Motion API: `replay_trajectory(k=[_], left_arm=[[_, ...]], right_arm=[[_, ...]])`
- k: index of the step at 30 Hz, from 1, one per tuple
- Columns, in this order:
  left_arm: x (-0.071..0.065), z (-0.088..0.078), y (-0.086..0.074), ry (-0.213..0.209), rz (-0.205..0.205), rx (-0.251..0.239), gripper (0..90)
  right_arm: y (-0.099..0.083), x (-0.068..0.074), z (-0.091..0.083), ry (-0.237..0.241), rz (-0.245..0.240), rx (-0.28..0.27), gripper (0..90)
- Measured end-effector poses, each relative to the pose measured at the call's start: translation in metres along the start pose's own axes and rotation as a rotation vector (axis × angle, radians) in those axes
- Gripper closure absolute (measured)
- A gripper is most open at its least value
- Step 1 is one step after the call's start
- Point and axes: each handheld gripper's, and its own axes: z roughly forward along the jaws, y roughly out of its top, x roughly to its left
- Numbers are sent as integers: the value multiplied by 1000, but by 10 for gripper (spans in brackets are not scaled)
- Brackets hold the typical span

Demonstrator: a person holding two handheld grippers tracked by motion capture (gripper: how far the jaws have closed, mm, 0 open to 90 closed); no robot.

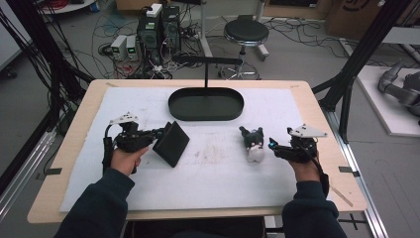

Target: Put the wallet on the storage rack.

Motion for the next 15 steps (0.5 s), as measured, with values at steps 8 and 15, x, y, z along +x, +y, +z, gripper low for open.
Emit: replay_trajectory(k=[8, 15], left_arm=[[-22, 15, 1, -45, 63, 11, 875], [-44, 32, 2, -14, 173, 86, 778]], right_arm=[[0, 0, 0, -2, 1, -3, 241], [-1, -2, -2, -5, 7, -6, 241]])
